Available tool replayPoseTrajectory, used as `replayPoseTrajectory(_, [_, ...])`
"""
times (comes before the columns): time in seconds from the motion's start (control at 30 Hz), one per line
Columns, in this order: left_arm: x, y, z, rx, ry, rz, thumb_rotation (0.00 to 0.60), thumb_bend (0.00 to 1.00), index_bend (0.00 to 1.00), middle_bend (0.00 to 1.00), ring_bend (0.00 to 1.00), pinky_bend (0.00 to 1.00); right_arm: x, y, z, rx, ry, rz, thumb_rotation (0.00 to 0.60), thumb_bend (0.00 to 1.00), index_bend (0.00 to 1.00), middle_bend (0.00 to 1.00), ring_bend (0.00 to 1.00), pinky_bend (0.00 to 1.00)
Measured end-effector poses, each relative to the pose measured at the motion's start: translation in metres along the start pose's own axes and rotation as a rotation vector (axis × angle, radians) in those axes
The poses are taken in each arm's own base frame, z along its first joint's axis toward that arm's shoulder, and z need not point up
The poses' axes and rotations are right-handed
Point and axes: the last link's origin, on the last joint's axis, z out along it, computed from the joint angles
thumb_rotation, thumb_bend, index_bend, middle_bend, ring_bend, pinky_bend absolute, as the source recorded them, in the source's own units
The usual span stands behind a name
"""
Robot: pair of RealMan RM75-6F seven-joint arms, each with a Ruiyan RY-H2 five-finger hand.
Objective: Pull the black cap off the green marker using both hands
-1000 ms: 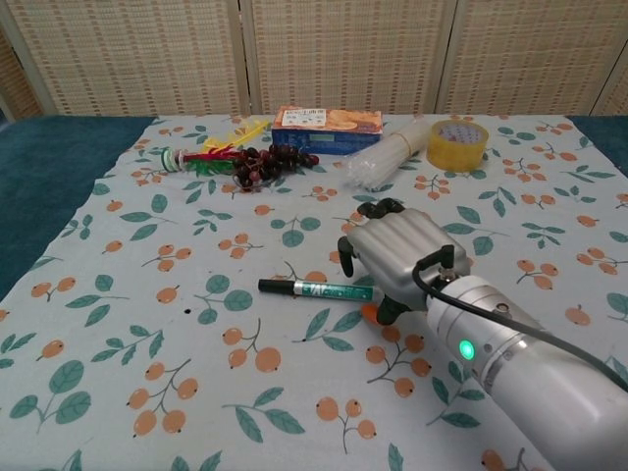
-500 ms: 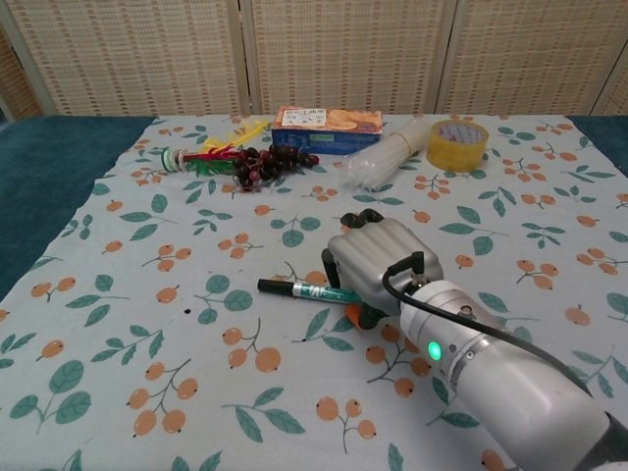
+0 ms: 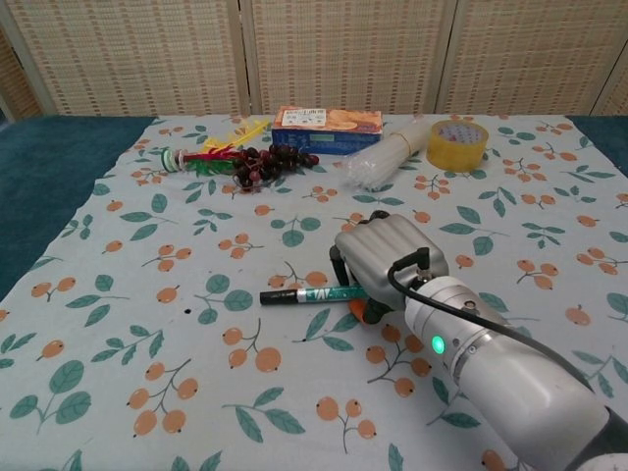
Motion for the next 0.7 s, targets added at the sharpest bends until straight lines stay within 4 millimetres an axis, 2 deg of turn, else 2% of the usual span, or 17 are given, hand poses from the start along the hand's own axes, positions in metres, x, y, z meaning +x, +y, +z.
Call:
replayPoseTrajectory(0.1, [-0.0004,0.0002,0.0001,0.000,-0.001,0.001,0.600,0.45,0.00,0.00,0.00,0.10,-0.0005,0.0005,-0.0003,0.005,0.009,0.008,0.600,0.34,0.79,0.60,0.45,0.46])
replayPoseTrajectory(0.17, [-0.0004,0.0003,0.0002,0.001,-0.001,0.002,0.600,0.45,0.00,0.00,0.00,0.10,-0.0012,0.0008,-0.0006,0.009,0.015,0.017,0.600,0.36,0.84,0.65,0.51,0.51])
replayPoseTrajectory(0.37, [-0.0002,-0.0002,0.0000,0.002,-0.002,0.001,0.600,0.45,0.00,0.00,0.00,0.10,-0.0046,0.0030,-0.0007,0.021,0.038,0.047,0.600,0.40,0.94,0.74,0.60,0.56])
replayPoseTrajectory(0.7, [0.0000,0.0000,-0.0007,-0.002,0.006,0.002,0.600,0.45,0.00,0.00,0.00,0.10,-0.0100,0.0097,-0.0057,0.058,0.096,0.144,0.600,0.42,0.99,0.78,0.62,0.58])
